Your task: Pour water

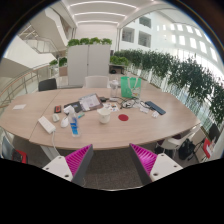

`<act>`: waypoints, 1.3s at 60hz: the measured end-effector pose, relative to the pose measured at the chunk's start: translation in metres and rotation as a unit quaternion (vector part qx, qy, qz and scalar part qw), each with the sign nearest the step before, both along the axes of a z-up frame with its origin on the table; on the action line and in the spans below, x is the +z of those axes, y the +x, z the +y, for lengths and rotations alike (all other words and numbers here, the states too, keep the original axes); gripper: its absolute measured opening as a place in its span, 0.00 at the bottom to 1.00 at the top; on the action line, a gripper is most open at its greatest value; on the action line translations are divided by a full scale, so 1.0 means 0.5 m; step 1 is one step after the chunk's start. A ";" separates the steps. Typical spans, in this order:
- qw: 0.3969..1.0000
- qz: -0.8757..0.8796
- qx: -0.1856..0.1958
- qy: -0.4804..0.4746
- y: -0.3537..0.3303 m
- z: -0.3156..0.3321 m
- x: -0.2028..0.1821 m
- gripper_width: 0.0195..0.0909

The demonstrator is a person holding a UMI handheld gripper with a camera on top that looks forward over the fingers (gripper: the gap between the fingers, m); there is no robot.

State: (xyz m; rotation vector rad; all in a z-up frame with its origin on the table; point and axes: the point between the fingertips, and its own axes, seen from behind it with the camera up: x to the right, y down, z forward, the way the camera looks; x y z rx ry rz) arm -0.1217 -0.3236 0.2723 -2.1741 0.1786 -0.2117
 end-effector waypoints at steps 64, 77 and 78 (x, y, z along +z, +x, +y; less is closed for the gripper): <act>0.976 0.043 0.060 0.207 -0.315 0.707 -0.368 0.87; 0.977 0.037 0.082 0.195 -0.335 0.744 -0.395 0.41; 0.976 0.037 0.089 0.195 -0.340 0.752 -0.398 0.41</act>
